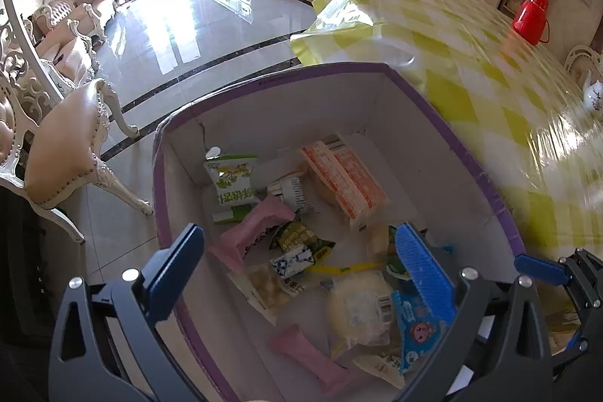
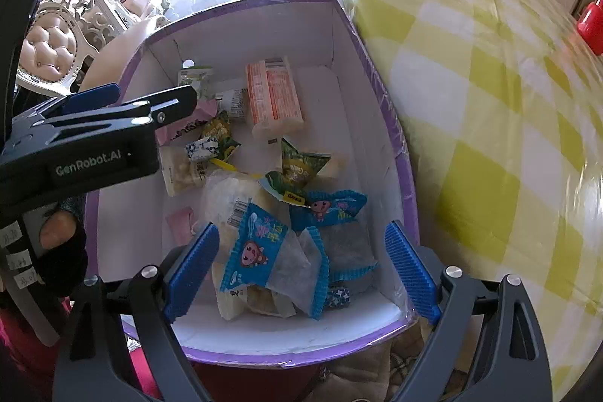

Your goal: Organize snacks

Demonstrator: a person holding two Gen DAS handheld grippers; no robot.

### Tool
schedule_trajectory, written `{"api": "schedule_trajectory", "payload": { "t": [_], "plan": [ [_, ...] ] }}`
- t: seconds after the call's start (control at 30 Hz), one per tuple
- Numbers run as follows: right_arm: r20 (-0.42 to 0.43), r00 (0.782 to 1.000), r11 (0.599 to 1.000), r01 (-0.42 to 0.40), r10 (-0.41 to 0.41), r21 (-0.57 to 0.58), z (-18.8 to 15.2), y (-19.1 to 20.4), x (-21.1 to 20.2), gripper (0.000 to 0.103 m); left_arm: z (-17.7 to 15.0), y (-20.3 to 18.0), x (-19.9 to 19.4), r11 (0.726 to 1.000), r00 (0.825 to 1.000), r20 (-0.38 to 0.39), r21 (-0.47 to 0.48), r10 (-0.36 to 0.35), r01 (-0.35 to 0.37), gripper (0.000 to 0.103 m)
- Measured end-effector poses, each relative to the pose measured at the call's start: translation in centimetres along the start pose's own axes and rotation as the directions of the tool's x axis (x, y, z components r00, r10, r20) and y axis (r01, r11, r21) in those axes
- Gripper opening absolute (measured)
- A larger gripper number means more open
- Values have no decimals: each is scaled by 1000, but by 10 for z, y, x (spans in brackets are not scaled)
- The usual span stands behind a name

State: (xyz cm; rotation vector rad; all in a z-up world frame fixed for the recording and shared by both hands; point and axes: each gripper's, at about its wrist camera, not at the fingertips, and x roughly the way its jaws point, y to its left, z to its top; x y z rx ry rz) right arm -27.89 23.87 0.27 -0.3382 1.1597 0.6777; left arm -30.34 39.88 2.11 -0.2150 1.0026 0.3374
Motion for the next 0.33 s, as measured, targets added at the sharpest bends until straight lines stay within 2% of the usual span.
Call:
{"api": "schedule_trajectory", "payload": {
  "t": [0.33],
  "plan": [
    [-2, 1000, 1000, -3, 3, 2, -1, 0, 1, 87, 0, 3, 3, 1000, 1000, -14, -8, -13, 13, 102]
  ]
}}
